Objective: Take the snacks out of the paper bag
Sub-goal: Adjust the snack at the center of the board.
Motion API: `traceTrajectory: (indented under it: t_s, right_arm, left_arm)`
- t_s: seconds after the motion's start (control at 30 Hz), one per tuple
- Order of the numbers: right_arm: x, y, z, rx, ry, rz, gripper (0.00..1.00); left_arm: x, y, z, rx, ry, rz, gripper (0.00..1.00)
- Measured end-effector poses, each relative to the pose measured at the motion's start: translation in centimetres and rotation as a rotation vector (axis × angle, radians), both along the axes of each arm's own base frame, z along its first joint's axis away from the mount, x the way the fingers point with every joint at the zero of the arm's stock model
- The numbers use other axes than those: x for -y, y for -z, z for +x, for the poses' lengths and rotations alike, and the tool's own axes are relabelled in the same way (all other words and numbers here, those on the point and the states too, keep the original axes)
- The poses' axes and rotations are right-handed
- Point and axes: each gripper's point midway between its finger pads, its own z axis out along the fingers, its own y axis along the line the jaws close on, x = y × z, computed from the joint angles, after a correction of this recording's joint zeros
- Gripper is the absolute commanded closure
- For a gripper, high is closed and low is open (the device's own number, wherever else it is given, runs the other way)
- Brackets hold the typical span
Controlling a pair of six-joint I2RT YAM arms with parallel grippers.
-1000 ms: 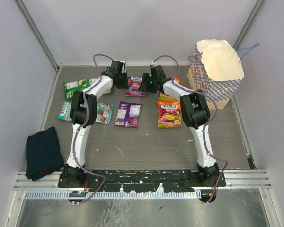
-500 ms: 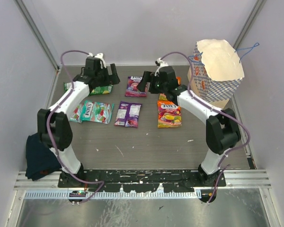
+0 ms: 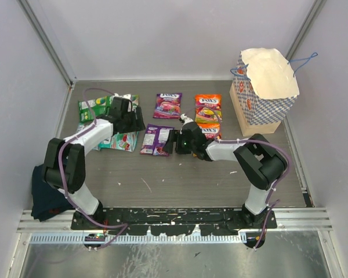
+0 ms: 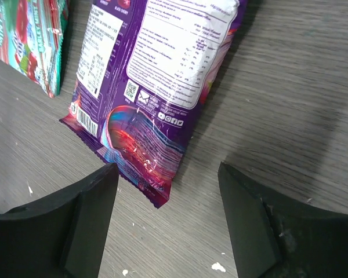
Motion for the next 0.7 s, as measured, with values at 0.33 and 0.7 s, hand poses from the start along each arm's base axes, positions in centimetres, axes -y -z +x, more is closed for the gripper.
traceTrajectory:
  t_s: [0.33, 0.7]
  right_arm:
    - [-1.8, 0.4, 1.2, 0.024, 0.045, 0.157, 0.52]
    - [-1.9, 0.9, 1.4, 0.019, 0.04, 0.142, 0.99]
  left_arm:
    - [3.8, 1.6, -1.8, 0.005, 0.077, 0.052, 0.47]
    - [3.6, 4.9, -2.0, -0.058, 0.069, 0.098, 0.45]
